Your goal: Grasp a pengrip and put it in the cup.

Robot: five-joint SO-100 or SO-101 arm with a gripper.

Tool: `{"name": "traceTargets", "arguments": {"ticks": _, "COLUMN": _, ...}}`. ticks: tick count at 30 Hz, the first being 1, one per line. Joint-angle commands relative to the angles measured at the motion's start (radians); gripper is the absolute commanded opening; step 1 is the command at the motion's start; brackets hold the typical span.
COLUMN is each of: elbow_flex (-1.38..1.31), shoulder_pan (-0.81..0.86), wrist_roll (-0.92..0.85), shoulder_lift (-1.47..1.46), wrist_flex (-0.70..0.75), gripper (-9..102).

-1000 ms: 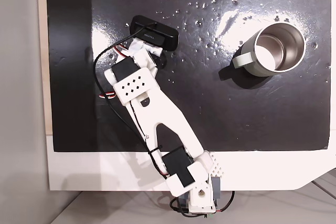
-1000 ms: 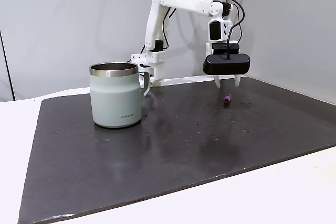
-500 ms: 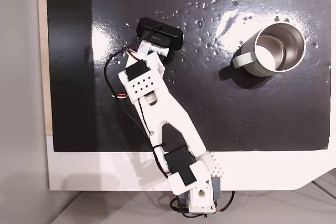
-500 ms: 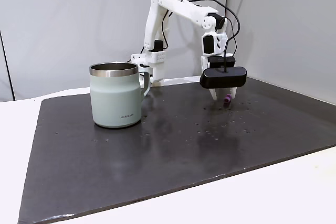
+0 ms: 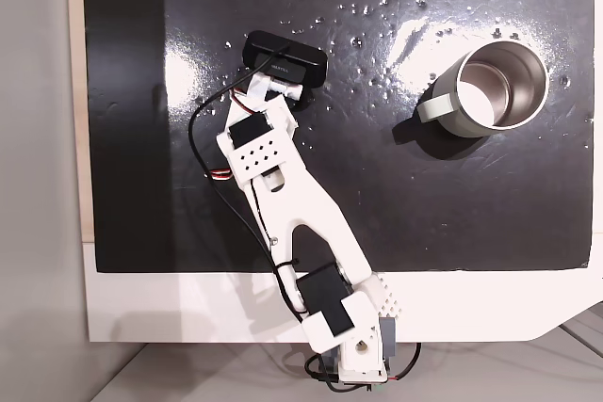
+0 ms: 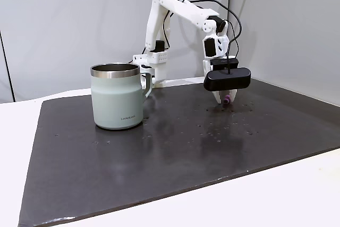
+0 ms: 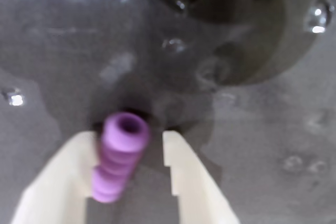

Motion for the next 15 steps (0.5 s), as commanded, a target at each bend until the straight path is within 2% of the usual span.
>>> {"name": "traceTargets", "arguments": {"ticks": 1, "elbow_flex": -0.018, "shoulder_pan": 0.009, "wrist_roll": -0.008, "shoulder_lift": -0.011, "wrist_flex": -0.032, "gripper": 0}}
{"name": "traceTargets", "arguments": {"ticks": 6, "elbow_flex": -0.029, "shoulder_pan": 0.015, "wrist_roll": 0.012, "shoulder_lift": -0.006, "wrist_flex": -0.012, "gripper": 0}}
{"name": "traceTargets", "arguments": {"ticks": 15, "elbow_flex": -0.321, "shoulder_pan": 0.064, "wrist_roll": 0.067, "shoulder_lift": 0.110, "wrist_flex": 0.347, "gripper": 0}}
